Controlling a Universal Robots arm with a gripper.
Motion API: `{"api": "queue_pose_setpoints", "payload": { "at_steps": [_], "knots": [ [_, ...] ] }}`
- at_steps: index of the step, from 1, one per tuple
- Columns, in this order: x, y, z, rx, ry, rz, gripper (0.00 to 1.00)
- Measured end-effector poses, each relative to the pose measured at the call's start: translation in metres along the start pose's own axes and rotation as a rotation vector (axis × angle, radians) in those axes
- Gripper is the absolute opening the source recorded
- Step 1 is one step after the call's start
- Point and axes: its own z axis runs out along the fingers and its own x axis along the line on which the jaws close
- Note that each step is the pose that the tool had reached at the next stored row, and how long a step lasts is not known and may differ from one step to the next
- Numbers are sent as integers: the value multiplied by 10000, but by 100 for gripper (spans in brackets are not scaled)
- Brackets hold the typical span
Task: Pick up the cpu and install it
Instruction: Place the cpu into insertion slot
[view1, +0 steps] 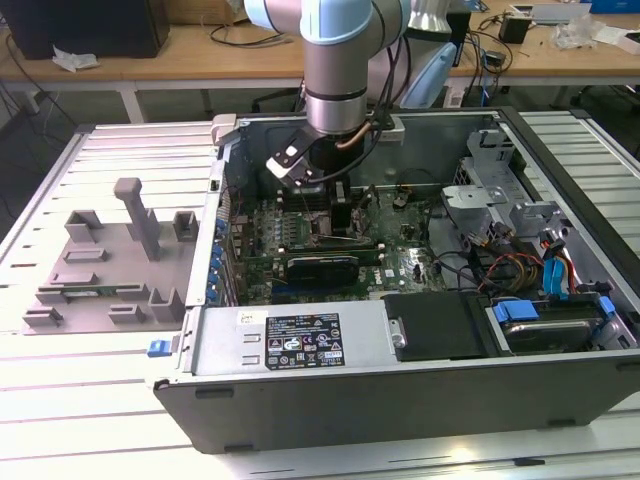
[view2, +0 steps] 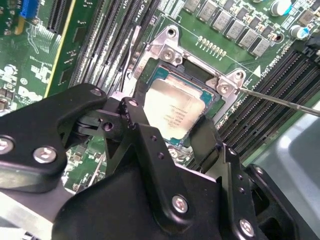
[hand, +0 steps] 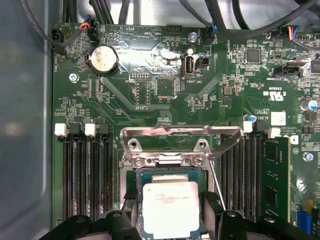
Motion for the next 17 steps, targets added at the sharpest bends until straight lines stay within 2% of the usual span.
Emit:
{"api": "queue_pose_setpoints", "payload": {
  "at_steps": [3, 12, 14, 15, 17],
  "knots": [
    [-4, 1, -51, 0, -1, 1, 62],
    [-4, 2, -56, 1, -1, 1, 60],
    [-5, 2, -57, 0, 0, 1, 47],
    [-5, 2, -57, 0, 0, 1, 47],
    [-5, 2, -59, 0, -1, 1, 35]
  ]
}}
